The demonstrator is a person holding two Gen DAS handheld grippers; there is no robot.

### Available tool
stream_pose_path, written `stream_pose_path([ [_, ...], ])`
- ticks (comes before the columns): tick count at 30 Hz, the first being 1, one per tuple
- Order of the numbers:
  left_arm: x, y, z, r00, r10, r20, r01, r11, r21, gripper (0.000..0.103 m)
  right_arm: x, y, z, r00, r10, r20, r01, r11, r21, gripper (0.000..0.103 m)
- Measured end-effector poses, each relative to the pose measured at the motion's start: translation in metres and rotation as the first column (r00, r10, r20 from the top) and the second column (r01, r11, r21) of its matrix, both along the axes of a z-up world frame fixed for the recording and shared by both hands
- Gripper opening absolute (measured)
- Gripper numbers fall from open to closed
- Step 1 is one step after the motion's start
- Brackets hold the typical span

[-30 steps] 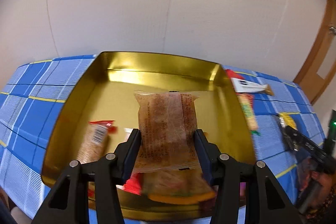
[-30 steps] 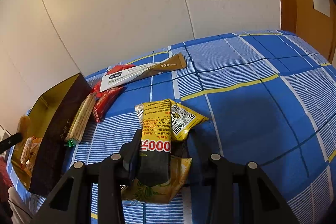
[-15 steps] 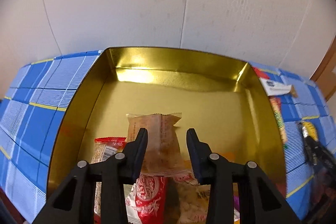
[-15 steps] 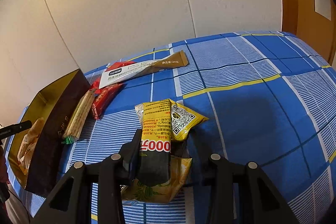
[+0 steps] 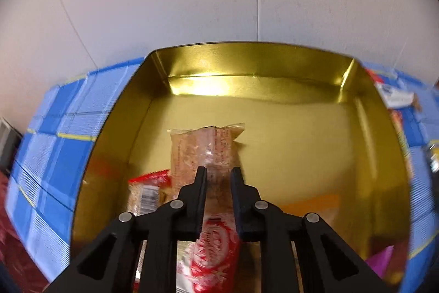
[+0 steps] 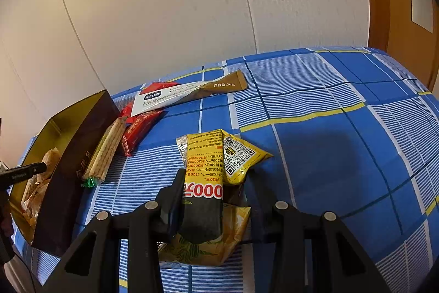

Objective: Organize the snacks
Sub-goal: 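Carry the brown pastry pack into the tin tray and open the left tool, then lower the yellow-and-black snack bag into the tin tray and open the right tool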

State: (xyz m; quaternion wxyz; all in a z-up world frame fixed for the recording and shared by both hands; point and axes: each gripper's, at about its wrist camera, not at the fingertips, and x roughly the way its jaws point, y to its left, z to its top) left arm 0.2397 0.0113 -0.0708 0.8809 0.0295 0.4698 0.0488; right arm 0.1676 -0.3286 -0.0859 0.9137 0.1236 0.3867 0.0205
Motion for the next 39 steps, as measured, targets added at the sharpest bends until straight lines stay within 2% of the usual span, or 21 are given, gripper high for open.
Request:
stream_pose_path([
  [2,-0.01,0.001,0.006,1.0,-0.003,0.012,0.004,0.998,-0.064,0.024,0.0,0.0,0.0,1.0,0.0,0.004,0.0,1.0,0.0,0.042],
  [7,-0.054,-0.009,0.017,0.995,-0.047,0.083,0.055,0.994,-0.098,0.035,-0.002,0.001,0.001,1.0,0.01,0.013,-0.01,1.0,-0.006,0.042],
  [8,-0.066,-0.012,0.019,0.993,-0.057,0.104,0.068,0.992,-0.106,0.039,-0.003,0.002,0.001,1.0,0.013,0.015,-0.013,1.0,-0.007,0.042],
  [10,-0.09,-0.017,0.023,0.987,-0.067,0.146,0.084,0.99,-0.114,0.061,-0.005,0.003,0.002,1.0,0.016,0.022,-0.016,1.0,-0.011,0.042],
  [15,-0.126,-0.026,0.021,0.974,-0.102,0.203,0.121,0.989,-0.081,0.062,-0.013,0.008,0.008,0.998,0.021,0.063,-0.021,1.0,0.005,0.042],
  [17,-0.138,-0.025,0.019,0.974,-0.09,0.206,0.113,0.988,-0.103,0.062,-0.018,0.012,0.01,0.996,0.022,0.083,-0.023,1.0,0.016,0.042],
  [21,-0.146,-0.02,0.015,0.976,-0.07,0.205,0.102,0.983,-0.152,0.062,-0.029,0.027,0.017,0.992,0.053,0.119,-0.056,0.998,0.028,0.042],
  [23,-0.151,-0.024,0.016,0.972,-0.082,0.22,0.111,0.986,-0.125,0.062,-0.033,0.035,0.02,0.99,0.072,0.121,-0.078,0.996,0.044,0.042],
  [33,-0.169,-0.026,0.023,0.962,-0.122,0.243,0.15,0.984,-0.098,0.064,-0.045,0.093,0.042,0.977,0.165,0.136,-0.177,0.981,0.083,0.042],
  [39,-0.181,-0.022,0.019,0.961,-0.128,0.245,0.153,0.984,-0.087,0.067,-0.039,0.135,0.055,0.963,0.238,0.128,-0.246,0.968,0.052,0.042],
])
